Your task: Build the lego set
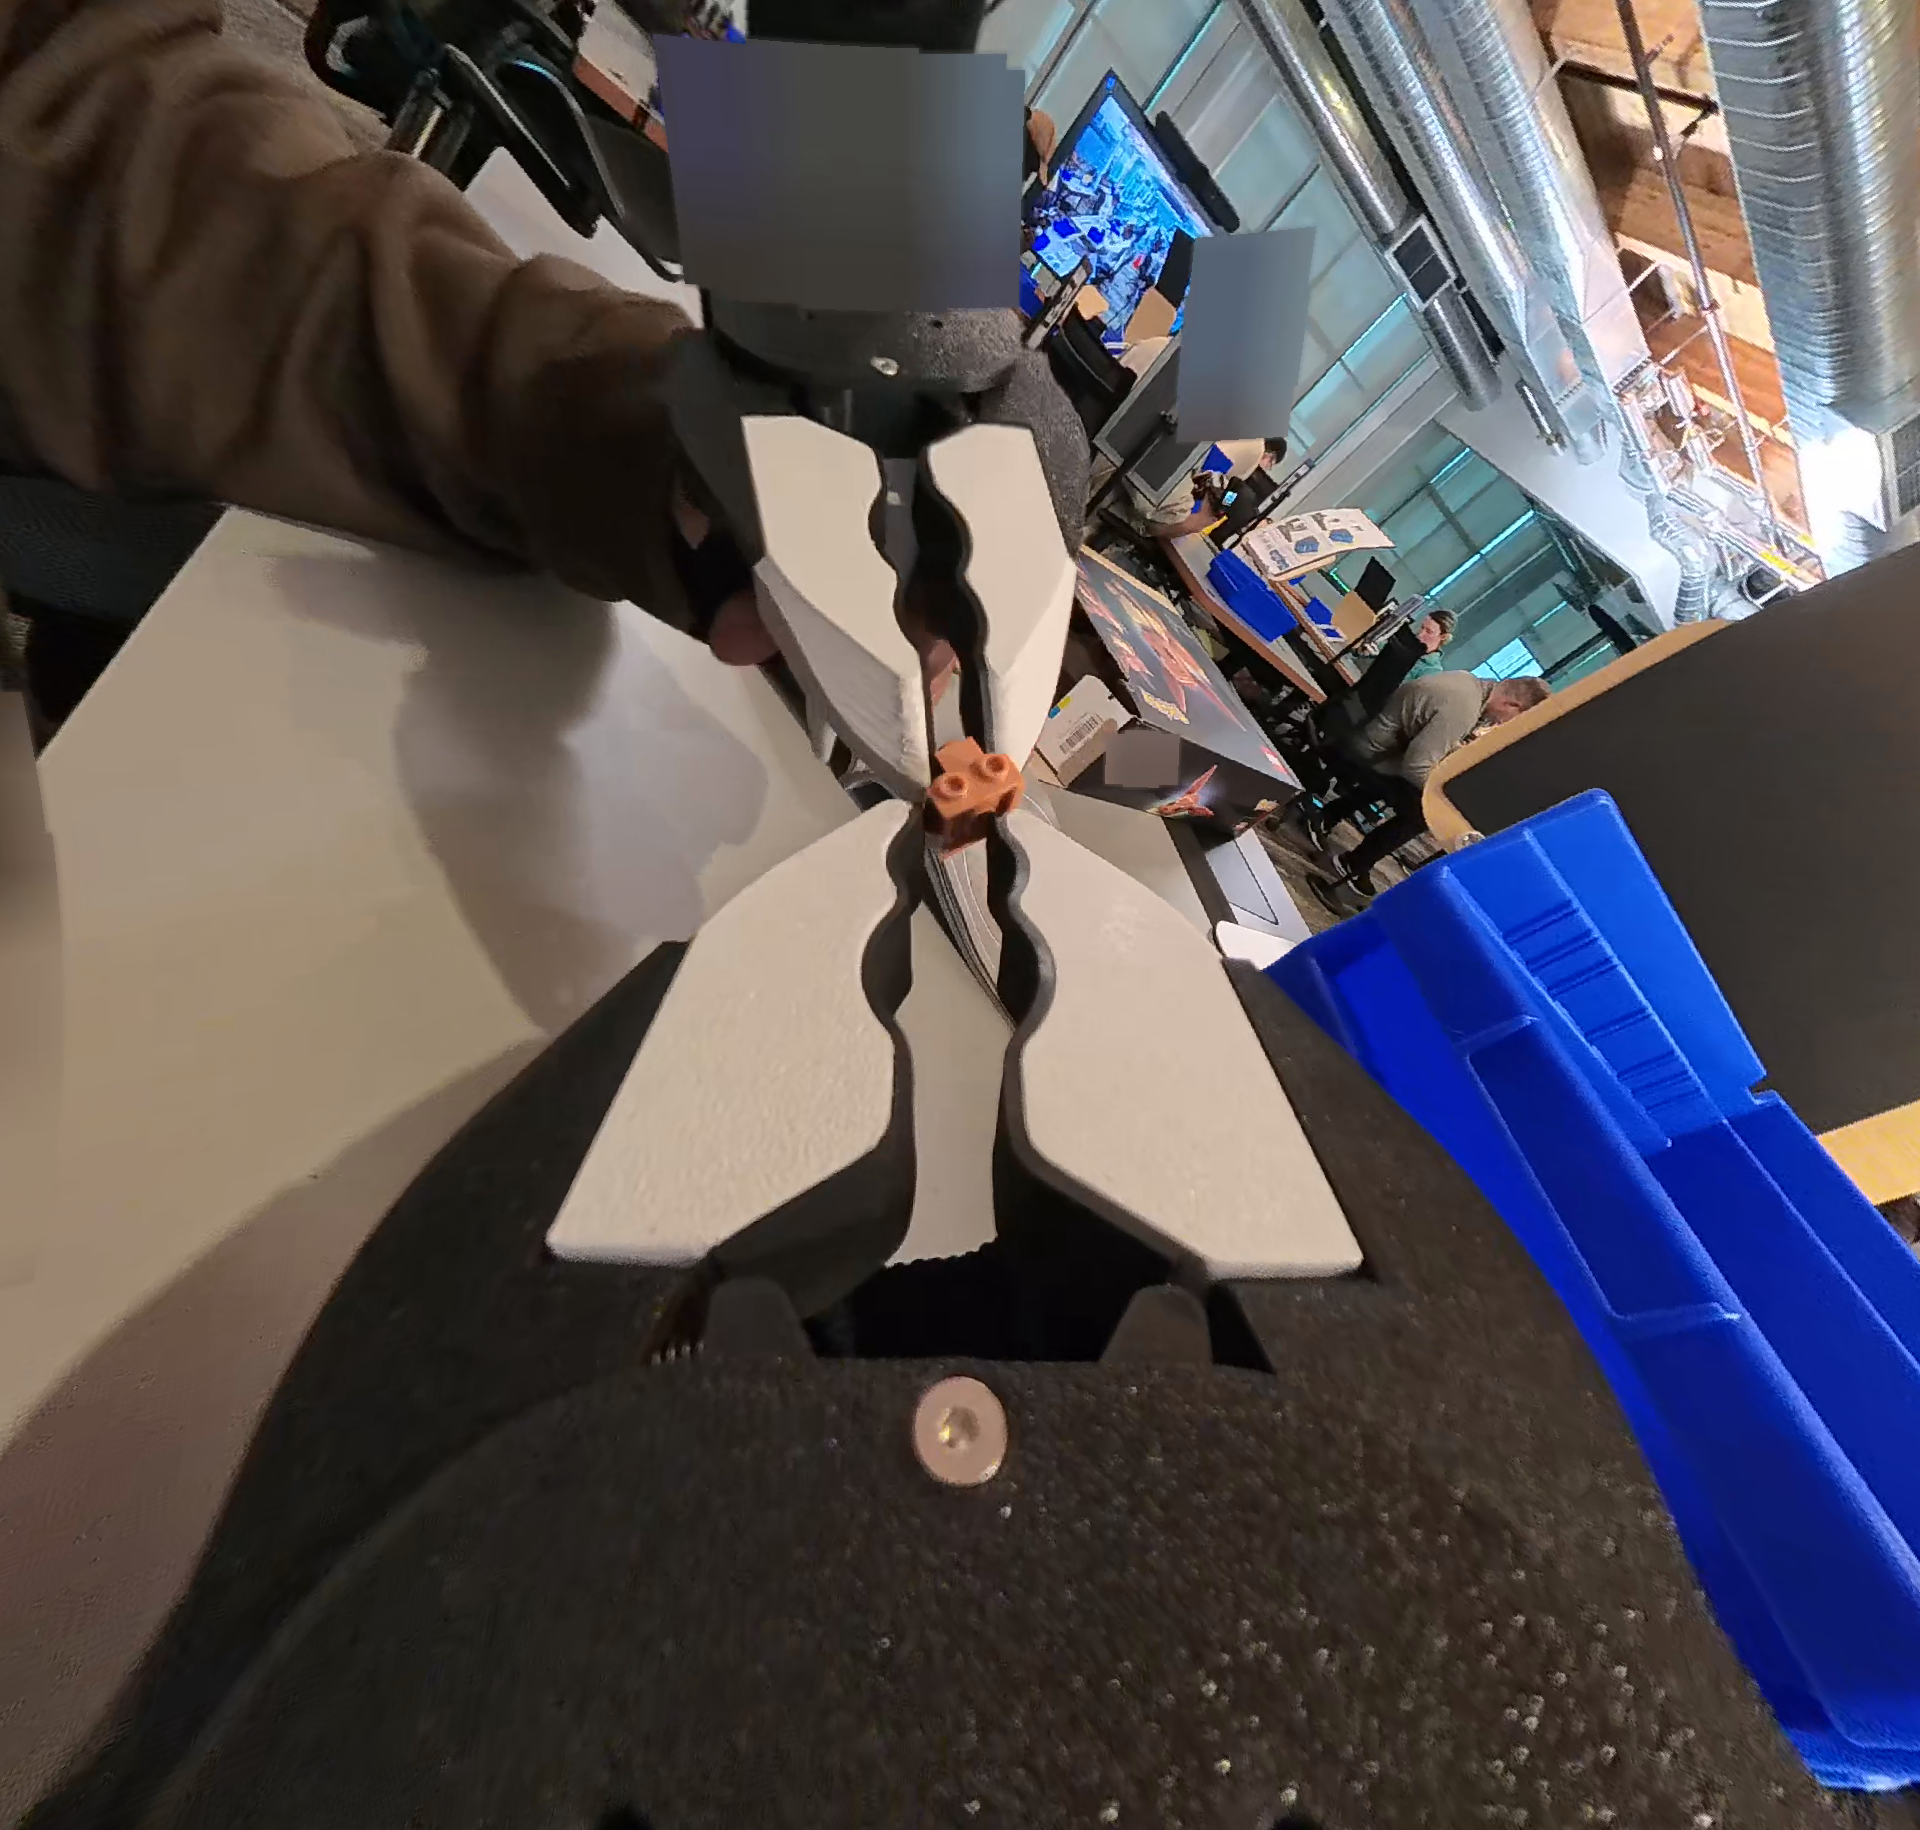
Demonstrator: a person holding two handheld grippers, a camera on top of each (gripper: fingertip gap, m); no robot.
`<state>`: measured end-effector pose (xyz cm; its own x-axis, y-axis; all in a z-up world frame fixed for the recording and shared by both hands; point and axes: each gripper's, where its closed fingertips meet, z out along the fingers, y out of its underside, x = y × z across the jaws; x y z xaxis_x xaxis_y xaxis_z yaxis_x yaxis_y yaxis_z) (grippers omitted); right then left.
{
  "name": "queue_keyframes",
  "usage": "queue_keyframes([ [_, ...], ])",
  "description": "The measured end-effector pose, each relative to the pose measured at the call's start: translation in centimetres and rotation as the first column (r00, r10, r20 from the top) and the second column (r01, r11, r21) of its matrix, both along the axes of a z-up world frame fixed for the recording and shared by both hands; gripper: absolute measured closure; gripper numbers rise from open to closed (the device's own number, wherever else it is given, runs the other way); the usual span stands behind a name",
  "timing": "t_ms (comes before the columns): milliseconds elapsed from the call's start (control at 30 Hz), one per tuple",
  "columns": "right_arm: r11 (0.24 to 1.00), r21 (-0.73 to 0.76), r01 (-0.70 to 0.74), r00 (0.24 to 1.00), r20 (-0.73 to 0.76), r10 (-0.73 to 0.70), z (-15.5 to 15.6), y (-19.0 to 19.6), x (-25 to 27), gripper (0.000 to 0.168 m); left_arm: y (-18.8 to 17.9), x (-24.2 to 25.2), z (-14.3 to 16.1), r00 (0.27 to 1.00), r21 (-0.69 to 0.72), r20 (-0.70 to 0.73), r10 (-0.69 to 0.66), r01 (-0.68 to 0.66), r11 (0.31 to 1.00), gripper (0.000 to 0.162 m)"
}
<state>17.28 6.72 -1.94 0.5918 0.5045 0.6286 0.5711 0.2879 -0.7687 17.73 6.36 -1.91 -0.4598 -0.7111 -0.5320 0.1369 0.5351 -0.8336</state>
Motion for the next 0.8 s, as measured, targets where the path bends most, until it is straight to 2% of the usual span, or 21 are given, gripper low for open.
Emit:
queue_keyframes([
  [267,0.999,0.005,-0.031,0.999,-0.018,0.031,0.2,-0.4,-0.3,0.157,-0.3,-0.3,0.3,0.997,-0.111,-0.049,-0.064,0.058,0.992,0.153],
  [367,1.0,-0.009,-0.002,1.0,-0.027,0.002,0.0,-0.1,0.1,0.157,0.0,-0.1,0.4,1.0,-0.052,-0.01,-0.013,0.013,0.999,0.154],
  [467,0.997,-0.06,0.039,0.998,-0.037,-0.041,-0.5,0.5,0.6,0.153,0.8,0.6,0.0,0.99,0.138,0.086,0.108,-0.119,0.983,0.154],
  [600,0.989,-0.127,0.075,0.996,-0.046,-0.082,-1.1,1.0,1.2,0.152,1.5,1.1,-0.1,0.951,0.356,0.245,0.189,-0.27,0.895,0.154],
  [800,0.977,-0.183,0.107,0.991,-0.055,-0.119,-1.7,1.4,1.5,0.152,2.4,1.2,-0.5,0.881,0.627,0.439,0.177,-0.441,0.642,0.154],
])
